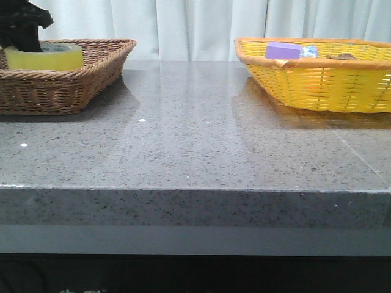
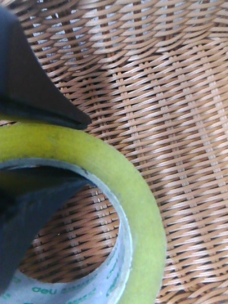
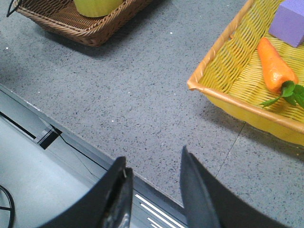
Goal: Transfer tape with both arms
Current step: 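Lift the tape roll with the left gripper into the brown basket, then release the tape roll and raise the left gripper out of the basket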
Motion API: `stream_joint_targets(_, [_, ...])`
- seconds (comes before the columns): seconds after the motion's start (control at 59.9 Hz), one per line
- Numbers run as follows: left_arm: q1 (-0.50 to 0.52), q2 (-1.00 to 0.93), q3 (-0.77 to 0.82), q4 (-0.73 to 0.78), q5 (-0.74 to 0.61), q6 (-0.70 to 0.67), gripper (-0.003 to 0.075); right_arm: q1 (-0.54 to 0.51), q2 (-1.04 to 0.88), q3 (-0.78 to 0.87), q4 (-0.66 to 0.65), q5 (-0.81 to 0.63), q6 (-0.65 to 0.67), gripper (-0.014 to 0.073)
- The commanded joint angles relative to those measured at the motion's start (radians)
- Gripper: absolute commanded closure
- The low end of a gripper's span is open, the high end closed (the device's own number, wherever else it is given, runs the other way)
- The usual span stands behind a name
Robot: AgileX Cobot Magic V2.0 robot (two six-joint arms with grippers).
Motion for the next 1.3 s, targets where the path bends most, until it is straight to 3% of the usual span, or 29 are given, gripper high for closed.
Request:
stream_joint_targets(0.0, [-0.005, -0.069, -0.031, -0.021, -0.048, -0.012, 0.0437, 0.0, -0.002, -0.023, 0.014, -0.068, -0.002, 0.0307])
stream_joint_targets(0.05, [-0.005, -0.071, -0.033, -0.021, -0.04, -0.014, 0.0367, 0.0, -0.002, -0.023, 0.014, -0.068, -0.002, 0.0307])
stream_joint_targets(0.134, [-0.005, -0.076, -0.045, -0.021, -0.017, -0.016, 0.0319, 0.0, -0.002, -0.023, 0.014, -0.068, -0.002, 0.0307])
stream_joint_targets(0.668, [-0.037, -0.361, -0.088, -0.021, 0.146, -0.197, 0.032, 0.0, -0.002, -0.023, 0.014, -0.068, -0.002, 0.0307])
stream_joint_targets(0.968, [-0.15, -0.675, 0.229, -0.014, 0.132, -0.217, 0.032, 0.0, -0.002, -0.023, 0.014, -0.068, -0.002, 0.0307])
stream_joint_targets(1.285, [-0.192, -1.074, 0.683, -0.014, -0.009, -0.243, 0.032, 0.0, -0.002, -0.023, 0.015, -0.068, -0.002, 0.0307])
